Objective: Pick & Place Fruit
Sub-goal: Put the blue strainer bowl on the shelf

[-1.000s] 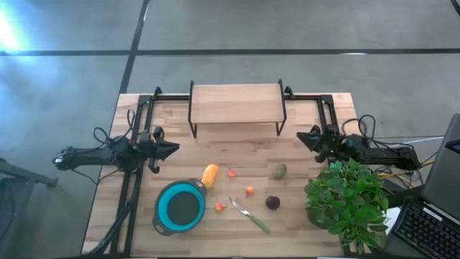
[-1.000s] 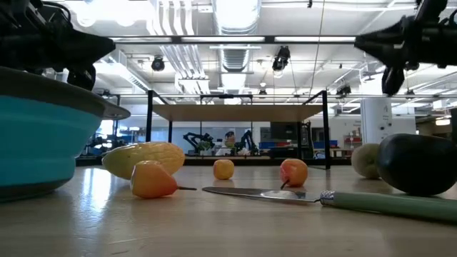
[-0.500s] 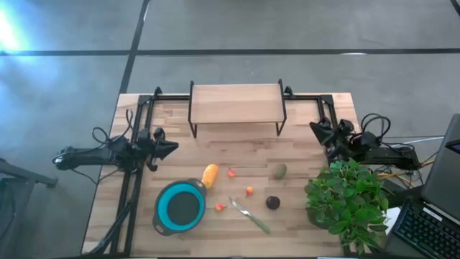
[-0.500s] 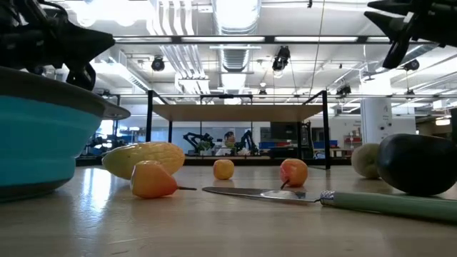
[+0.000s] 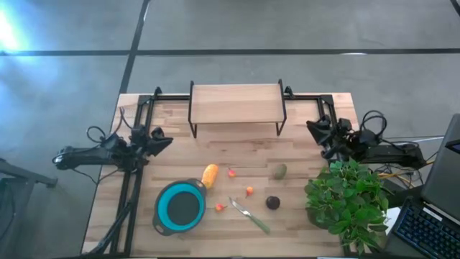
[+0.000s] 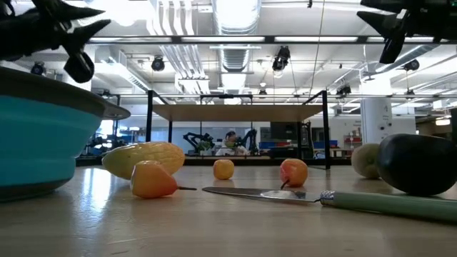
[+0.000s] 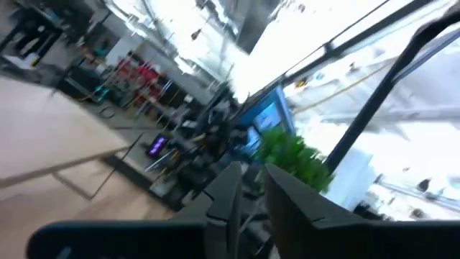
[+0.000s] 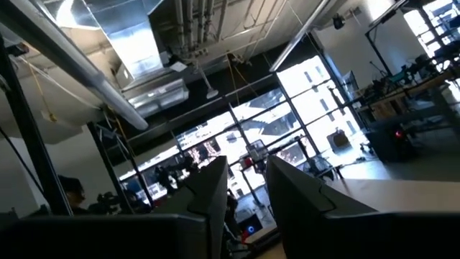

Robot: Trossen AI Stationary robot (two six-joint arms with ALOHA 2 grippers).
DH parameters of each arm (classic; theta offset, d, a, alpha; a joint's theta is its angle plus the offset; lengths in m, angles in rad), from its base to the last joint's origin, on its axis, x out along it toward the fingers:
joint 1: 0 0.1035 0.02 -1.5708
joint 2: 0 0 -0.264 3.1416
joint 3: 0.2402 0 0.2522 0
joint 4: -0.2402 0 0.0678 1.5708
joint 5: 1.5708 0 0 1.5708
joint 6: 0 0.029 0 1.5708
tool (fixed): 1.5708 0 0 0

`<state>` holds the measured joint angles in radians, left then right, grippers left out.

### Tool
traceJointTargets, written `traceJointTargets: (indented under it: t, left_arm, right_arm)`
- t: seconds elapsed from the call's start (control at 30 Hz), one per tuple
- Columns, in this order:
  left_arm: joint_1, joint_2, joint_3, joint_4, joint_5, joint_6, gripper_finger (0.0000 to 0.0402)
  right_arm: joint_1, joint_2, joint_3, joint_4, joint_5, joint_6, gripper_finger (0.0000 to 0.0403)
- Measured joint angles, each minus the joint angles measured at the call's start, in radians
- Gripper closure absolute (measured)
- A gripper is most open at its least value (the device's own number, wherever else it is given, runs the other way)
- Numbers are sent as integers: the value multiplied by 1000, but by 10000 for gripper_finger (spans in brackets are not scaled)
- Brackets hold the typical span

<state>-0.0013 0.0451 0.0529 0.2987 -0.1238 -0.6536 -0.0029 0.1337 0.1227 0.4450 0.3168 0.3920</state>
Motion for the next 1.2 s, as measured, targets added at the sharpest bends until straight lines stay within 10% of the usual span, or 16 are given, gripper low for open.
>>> traceJointTargets:
  t: [0.37, 0.67, 1.2]
  left_arm:
    - [1, 82, 66, -6, -7, -29, 204]
    - [1, 185, 185, -38, -28, 50, 194]
    - [0, 481, 722, -817, -27, 104, 200]
  right_arm:
    - [0, 148, 1, 0, -2, 58, 286]
    - [0, 191, 1, 2, -2, 100, 269]
    - [0, 188, 1, 9, -5, 185, 244]
